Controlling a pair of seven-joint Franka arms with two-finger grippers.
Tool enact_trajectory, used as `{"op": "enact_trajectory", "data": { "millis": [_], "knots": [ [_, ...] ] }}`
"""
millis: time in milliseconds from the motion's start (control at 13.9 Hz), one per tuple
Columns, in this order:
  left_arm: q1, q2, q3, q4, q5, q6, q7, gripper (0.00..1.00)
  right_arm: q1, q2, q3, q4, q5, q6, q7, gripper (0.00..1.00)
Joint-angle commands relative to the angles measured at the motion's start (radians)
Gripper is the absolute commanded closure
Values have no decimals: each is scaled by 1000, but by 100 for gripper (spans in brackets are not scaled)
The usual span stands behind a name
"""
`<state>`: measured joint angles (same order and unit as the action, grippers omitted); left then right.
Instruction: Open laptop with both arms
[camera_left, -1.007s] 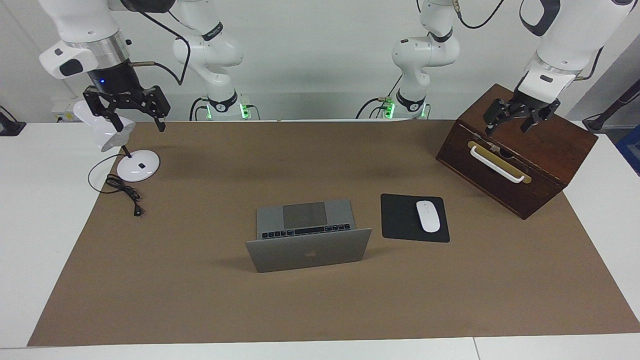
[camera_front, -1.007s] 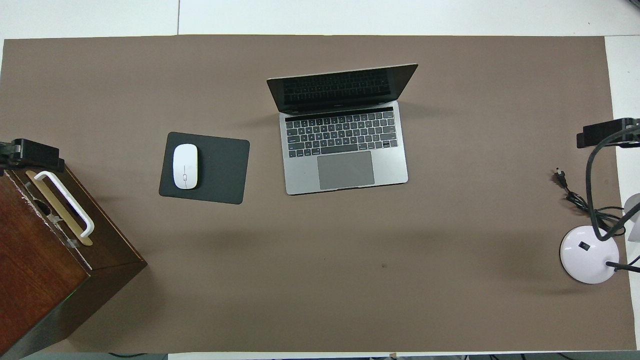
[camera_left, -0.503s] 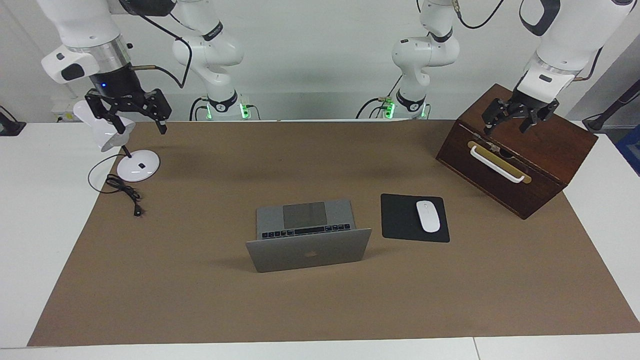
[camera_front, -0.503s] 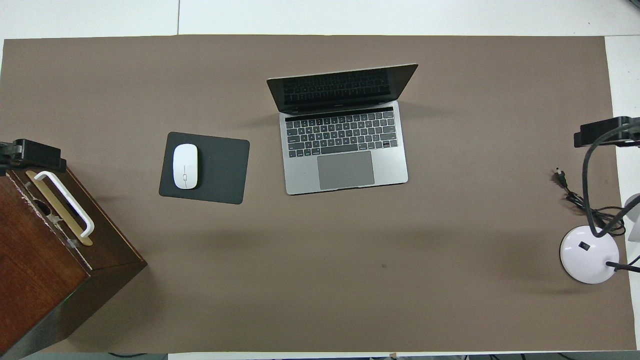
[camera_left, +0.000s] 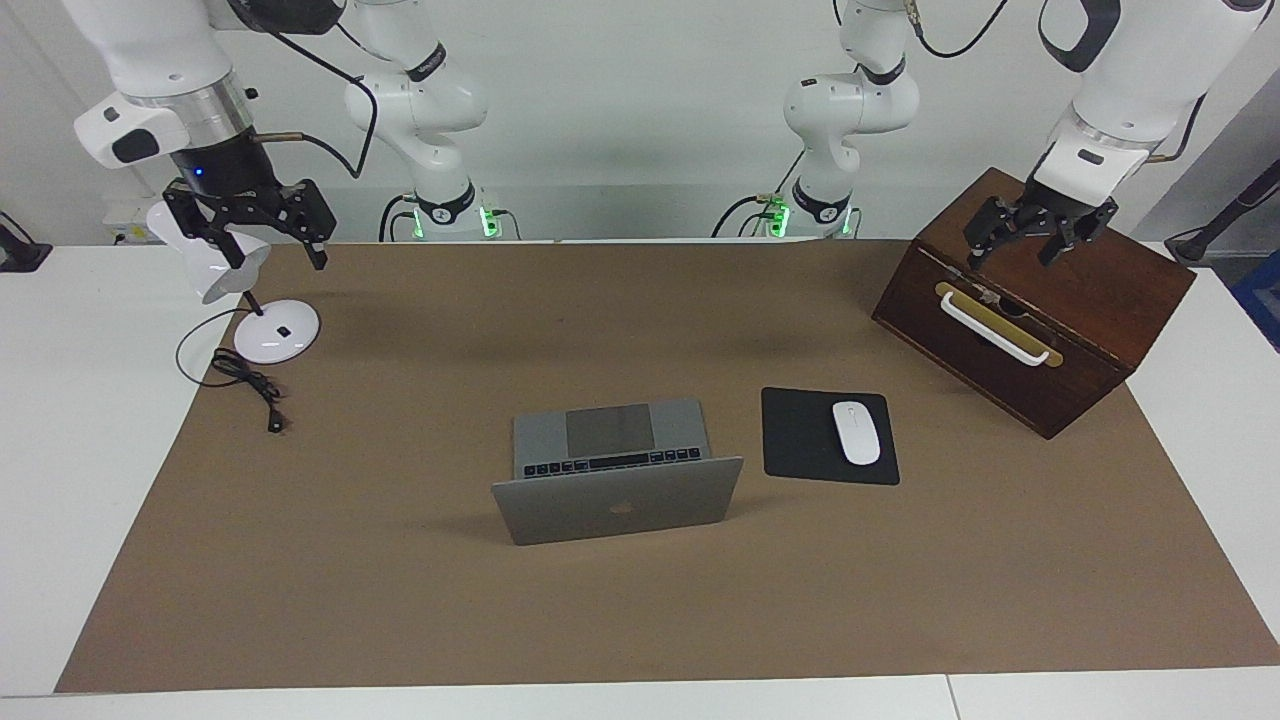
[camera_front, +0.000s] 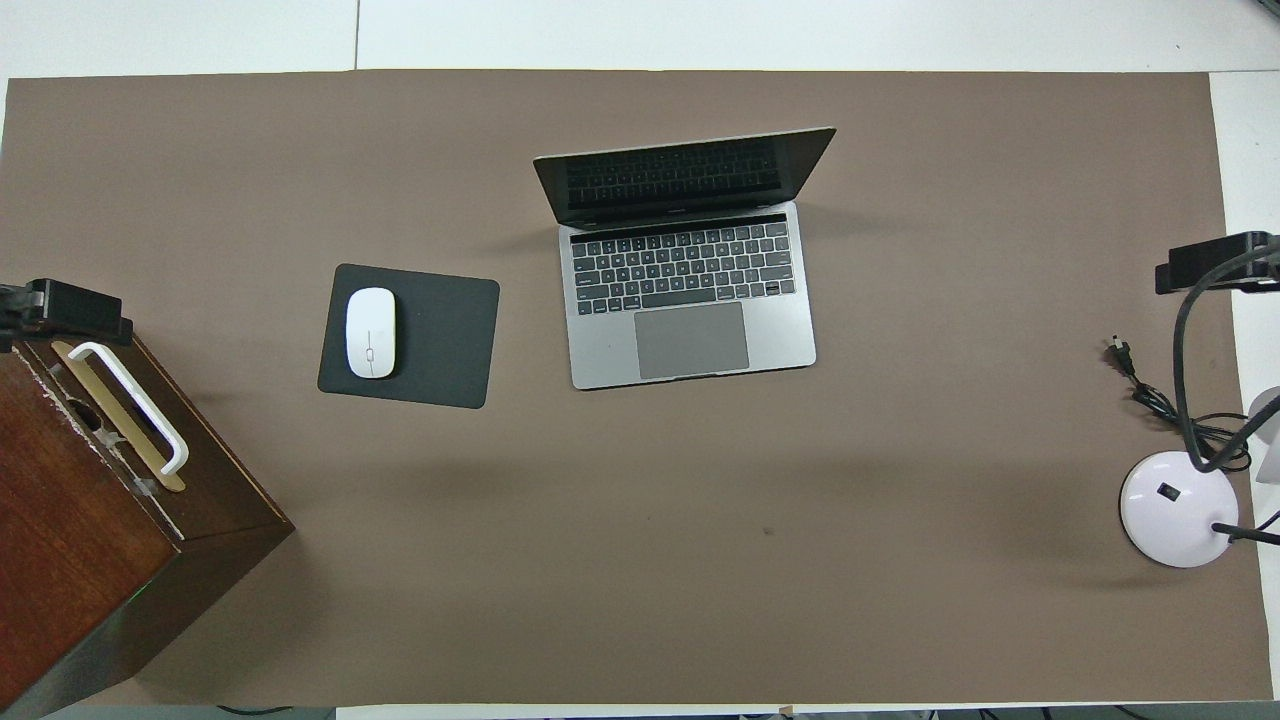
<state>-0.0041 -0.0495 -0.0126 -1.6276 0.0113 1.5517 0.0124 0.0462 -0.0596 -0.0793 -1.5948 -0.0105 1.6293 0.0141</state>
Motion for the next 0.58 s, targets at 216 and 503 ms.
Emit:
{"op": "enact_trajectory", "data": {
  "millis": [216, 503],
  "knots": [
    [22, 7, -14, 18, -13, -22, 18, 0, 3, -3, -25, -8, 9, 20, -42, 0],
    [24, 5, -14, 17, -20, -24, 29, 0, 4, -3, -28, -8, 9, 20, -33, 0]
  ]
}}
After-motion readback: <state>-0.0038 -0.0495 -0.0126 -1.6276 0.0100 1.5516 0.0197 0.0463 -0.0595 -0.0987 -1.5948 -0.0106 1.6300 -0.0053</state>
